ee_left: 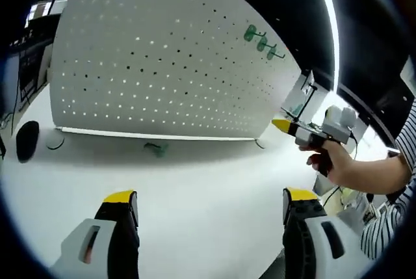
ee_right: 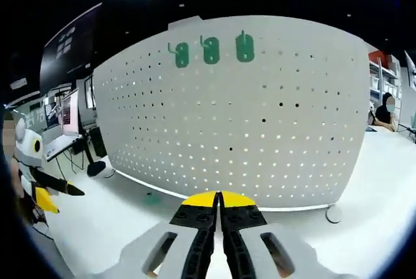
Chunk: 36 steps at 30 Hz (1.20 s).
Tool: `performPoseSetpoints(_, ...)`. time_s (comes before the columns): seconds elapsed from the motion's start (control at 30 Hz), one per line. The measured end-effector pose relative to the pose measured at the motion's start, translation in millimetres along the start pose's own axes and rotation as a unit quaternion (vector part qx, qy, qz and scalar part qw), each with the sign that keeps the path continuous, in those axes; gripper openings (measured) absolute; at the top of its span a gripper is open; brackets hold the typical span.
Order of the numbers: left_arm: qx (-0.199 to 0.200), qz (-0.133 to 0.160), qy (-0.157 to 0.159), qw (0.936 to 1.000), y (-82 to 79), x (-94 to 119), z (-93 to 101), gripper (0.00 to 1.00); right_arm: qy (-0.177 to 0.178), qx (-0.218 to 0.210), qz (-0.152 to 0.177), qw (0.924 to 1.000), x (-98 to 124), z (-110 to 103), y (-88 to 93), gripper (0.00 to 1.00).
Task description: Insert the hook assembly into the mounting plate slot until the hook locks in place.
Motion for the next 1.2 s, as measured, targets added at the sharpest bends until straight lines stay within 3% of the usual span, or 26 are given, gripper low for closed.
performPoseSetpoints(0.37,-0.037,0.0,-0.011,0.9992,-6.6,-47,-27.3,0.72,-0.017,-0.009,-0.034,0.9992,20,-14,26.7,0.0)
performPoseSetpoints(0.67,-0.035,-0.008,-0.014,0.9992,-4.1,-81,-42.3,0.56,-0.018,-0.014,-0.052,0.9984,22,-11,41.0,0.0)
performPoseSetpoints(0.93,-0.037,0.001,-0.04,0.9985,-5.1,-105,-54.1,0.35,-0.02,-0.016,-0.057,0.9981,23,-9,44.2,0.0)
performPoseSetpoints(1.2,-0.044,-0.004,-0.058,0.9974,-4.3,-132,-66.3,0.3,-0.016,-0.021,-0.061,0.9977,24,-2,49.4,0.0)
Point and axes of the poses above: the point that each gripper's makers call its tool centre point, and the gripper's own axes: x roughly backward along the fingers, z roughly to its right, y roughly out of its underside, the point moved 2 cm from there along x, roughly backward along the fingers, and after that the axes turned 2 degrees about -y, right-handed, at the moved point
